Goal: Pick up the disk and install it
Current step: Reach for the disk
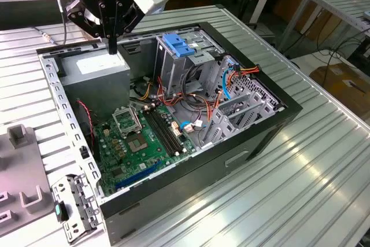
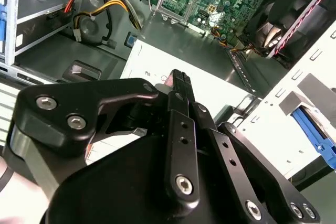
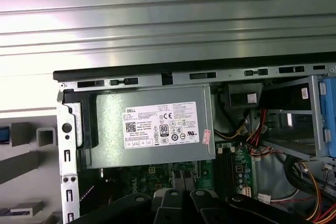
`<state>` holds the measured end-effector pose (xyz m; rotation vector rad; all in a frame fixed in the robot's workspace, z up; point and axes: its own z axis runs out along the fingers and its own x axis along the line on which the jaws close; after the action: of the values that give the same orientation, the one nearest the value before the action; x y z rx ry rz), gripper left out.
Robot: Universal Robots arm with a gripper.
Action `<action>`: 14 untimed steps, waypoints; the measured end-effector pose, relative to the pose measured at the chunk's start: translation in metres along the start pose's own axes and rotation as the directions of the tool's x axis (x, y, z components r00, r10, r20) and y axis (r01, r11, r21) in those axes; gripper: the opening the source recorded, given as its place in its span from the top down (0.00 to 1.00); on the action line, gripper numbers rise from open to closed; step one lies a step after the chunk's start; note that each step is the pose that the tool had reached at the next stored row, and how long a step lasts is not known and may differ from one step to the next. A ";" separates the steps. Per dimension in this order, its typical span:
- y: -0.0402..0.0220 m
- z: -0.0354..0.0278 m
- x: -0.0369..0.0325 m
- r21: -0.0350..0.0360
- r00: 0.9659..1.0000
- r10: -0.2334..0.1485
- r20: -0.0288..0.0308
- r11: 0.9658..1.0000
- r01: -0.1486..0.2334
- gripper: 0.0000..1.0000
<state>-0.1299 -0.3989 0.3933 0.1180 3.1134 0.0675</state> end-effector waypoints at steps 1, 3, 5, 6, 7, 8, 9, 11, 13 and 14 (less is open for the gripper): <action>-0.0001 0.0000 0.0006 0.000 1.000 0.000 0.000 1.000 0.000 0.89; -0.0001 0.0000 0.0019 0.000 1.000 0.000 0.000 1.000 0.000 0.89; -0.0002 0.0000 0.0032 0.000 1.000 0.000 -0.001 1.000 0.000 0.89; -0.0003 0.0000 0.0040 0.000 1.000 0.000 -0.001 1.000 0.000 0.89; -0.0003 0.0000 0.0046 0.000 1.000 0.000 -0.001 1.000 0.000 0.89; -0.0004 0.0000 0.0058 0.000 1.000 0.000 -0.002 1.000 0.000 0.89; -0.0005 0.0000 0.0067 0.000 1.000 0.000 -0.002 1.000 0.000 0.89; -0.0006 0.0000 0.0082 0.000 1.000 0.000 -0.003 1.000 0.000 0.89; -0.0007 0.0000 0.0094 0.000 1.000 0.000 -0.003 1.000 0.000 0.89; -0.0008 0.0000 0.0103 0.000 1.000 0.000 -0.003 1.000 0.000 0.89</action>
<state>-0.1402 -0.3989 0.3930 0.1183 3.1166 0.0675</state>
